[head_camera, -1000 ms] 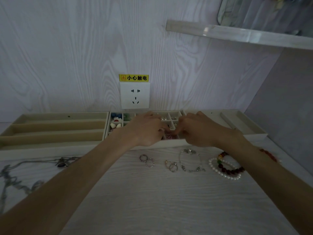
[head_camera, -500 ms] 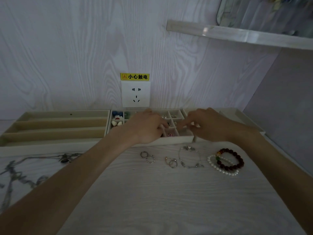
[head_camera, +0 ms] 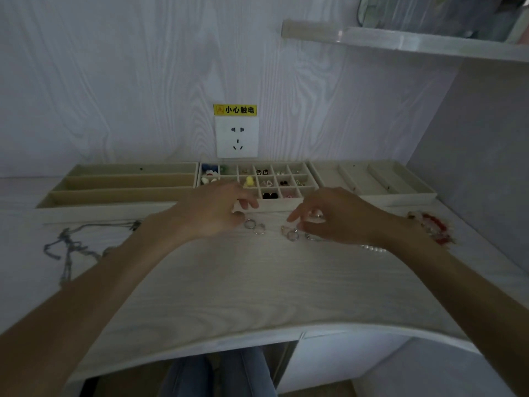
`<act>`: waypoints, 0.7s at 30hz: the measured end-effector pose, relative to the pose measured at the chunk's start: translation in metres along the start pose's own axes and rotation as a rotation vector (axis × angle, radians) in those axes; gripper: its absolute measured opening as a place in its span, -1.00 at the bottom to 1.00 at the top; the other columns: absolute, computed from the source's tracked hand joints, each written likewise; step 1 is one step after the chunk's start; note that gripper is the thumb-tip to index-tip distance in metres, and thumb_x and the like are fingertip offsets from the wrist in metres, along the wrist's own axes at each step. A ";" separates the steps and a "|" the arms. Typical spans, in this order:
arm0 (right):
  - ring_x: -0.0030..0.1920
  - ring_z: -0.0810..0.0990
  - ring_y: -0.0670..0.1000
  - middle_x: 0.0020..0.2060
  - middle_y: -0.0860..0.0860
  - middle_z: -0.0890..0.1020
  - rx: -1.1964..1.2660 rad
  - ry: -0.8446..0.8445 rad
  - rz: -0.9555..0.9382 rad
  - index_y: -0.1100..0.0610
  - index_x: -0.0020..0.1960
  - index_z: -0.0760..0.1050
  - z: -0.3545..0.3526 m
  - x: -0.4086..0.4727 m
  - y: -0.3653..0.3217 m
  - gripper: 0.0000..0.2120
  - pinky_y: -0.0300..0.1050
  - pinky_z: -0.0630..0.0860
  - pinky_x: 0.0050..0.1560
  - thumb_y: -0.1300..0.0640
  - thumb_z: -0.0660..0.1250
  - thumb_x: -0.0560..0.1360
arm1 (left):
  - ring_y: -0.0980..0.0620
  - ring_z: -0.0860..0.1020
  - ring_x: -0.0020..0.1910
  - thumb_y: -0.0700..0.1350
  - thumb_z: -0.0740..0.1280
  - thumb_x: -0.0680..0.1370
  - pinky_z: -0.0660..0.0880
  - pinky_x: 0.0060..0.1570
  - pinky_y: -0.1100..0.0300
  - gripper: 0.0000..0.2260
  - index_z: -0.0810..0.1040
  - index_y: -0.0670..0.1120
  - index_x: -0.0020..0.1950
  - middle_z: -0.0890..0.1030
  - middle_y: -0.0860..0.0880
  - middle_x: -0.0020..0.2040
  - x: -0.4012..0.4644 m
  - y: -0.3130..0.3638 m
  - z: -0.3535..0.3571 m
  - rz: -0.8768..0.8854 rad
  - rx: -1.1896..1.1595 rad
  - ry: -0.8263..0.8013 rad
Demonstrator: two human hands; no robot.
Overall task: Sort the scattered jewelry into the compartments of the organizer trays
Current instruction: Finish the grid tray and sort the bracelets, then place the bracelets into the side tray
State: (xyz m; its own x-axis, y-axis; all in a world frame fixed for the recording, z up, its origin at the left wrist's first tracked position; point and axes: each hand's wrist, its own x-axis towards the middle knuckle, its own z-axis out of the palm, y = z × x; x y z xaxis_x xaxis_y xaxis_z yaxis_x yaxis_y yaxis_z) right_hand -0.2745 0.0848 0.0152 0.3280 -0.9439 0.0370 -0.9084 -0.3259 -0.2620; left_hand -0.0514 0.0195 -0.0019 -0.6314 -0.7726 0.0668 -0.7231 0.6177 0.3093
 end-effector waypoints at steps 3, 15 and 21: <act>-0.05 0.42 -0.25 -0.12 -0.15 0.58 -0.035 0.038 -0.043 -0.07 0.13 0.59 0.015 0.016 -0.008 -0.78 -0.36 0.24 -0.15 0.01 0.35 0.49 | 0.18 0.48 -0.10 -0.09 0.28 0.54 0.43 -0.14 0.22 -0.72 0.52 0.13 0.23 0.51 0.19 0.02 -0.003 -0.005 0.007 -0.047 -0.015 -0.013; -0.33 0.60 -0.11 -0.32 -0.14 0.60 0.155 -0.037 0.068 -0.07 -0.06 0.67 0.028 0.054 -0.001 -0.87 -0.25 0.48 -0.25 0.09 0.45 0.41 | 0.13 0.54 -0.08 0.09 0.31 0.52 0.27 -0.25 0.25 -0.84 0.61 0.19 0.07 0.54 0.17 -0.15 0.014 -0.013 0.016 0.023 0.080 0.086; -0.40 0.49 -0.21 -0.40 -0.19 0.59 0.194 -0.110 0.210 -0.11 -0.14 0.68 0.022 0.050 -0.020 -0.90 -0.22 0.44 -0.30 -0.07 0.39 0.44 | 0.24 0.50 -0.19 0.10 0.42 0.44 0.31 -0.22 0.33 -0.84 0.66 0.14 -0.02 0.65 0.17 -0.10 0.019 -0.014 0.009 -0.114 -0.066 0.034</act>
State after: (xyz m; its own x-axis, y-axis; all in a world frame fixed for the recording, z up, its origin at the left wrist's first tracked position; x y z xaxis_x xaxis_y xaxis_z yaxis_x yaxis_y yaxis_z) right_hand -0.2345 0.0448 0.0009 0.1740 -0.9749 -0.1391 -0.8962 -0.0982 -0.4327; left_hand -0.0554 -0.0026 -0.0134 -0.5354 -0.8425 0.0593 -0.7691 0.5153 0.3780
